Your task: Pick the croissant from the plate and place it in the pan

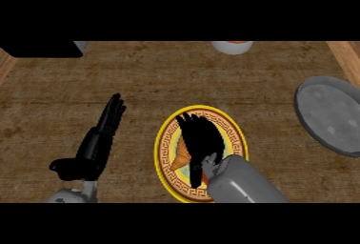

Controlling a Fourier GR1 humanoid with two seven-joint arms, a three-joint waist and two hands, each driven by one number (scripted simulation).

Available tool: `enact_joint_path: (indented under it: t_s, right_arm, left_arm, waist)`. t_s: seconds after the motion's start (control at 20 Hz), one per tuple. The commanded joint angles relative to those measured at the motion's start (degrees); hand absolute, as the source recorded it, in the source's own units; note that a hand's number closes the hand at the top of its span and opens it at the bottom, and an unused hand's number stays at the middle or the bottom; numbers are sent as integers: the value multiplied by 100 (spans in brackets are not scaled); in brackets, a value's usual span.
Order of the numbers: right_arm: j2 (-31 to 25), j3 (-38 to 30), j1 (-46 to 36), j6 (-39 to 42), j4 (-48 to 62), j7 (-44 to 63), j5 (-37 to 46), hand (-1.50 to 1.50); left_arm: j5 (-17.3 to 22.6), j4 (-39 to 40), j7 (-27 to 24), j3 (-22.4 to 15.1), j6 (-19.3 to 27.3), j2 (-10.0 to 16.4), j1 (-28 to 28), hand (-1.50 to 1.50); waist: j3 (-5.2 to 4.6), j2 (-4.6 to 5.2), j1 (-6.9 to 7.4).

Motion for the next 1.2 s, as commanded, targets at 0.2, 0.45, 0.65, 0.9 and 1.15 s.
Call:
enact_joint_path:
  t_s: [0.2, 0.45, 0.65, 0.9, 1.15]
  right_arm:
    - [172, 171, 42, -752, 517, -344, 227, -150]
    - [174, -92, -227, -906, 1292, -734, 216, -150]
    - [175, -288, -465, -816, 1734, -713, 100, -150]
    - [134, -317, -705, -284, 2544, -1583, 278, 150]
    - [171, -24, -677, -610, 2645, -1644, 646, 150]
  left_arm:
    - [-191, 91, -200, 269, -222, -104, 143, 0]
    - [-221, 454, -229, 423, -367, -264, -101, 0]
    - [-383, -553, 543, 205, -157, -327, 143, 0]
    - [-436, -273, 58, 167, -340, -329, 332, 0]
    - [-365, -2, -10, 343, -456, -377, 252, 0]
  waist:
    - [0, 3, 19]
    - [0, 8, 16]
    - [1, 3, 41]
    - [2, 13, 80]
    - [0, 9, 42]
